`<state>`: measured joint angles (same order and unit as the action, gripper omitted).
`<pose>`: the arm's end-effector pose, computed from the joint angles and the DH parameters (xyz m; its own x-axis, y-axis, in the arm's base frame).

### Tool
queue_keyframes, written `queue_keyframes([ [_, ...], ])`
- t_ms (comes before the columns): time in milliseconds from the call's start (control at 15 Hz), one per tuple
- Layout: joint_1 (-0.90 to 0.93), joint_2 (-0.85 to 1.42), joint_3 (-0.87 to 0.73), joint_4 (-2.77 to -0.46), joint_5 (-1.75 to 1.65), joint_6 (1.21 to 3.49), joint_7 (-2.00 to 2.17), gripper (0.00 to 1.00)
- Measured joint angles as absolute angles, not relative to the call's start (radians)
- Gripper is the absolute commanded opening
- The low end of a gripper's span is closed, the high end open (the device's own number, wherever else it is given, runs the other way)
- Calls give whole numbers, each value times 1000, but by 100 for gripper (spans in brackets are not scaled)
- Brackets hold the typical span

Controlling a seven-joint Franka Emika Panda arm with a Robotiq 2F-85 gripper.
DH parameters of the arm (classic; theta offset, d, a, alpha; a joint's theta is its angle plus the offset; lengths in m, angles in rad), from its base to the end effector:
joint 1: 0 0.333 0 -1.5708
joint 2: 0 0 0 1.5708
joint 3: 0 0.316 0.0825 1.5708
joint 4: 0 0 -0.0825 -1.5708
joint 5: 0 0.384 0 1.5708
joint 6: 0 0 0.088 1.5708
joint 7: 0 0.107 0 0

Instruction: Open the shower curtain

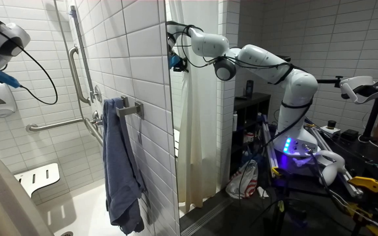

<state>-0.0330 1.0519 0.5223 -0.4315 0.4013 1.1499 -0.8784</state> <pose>0.7114 0.1691 0.4712 0.3883 0.7841 0.4841 0.8093 -0.0388 -0.5862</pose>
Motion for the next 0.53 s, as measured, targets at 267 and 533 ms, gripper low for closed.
queue_keyframes([
  [267,-16,1058,523,-426,410,1117,-878,0],
  [533,-3,1064,522,-417,417,1086,-877,0],
])
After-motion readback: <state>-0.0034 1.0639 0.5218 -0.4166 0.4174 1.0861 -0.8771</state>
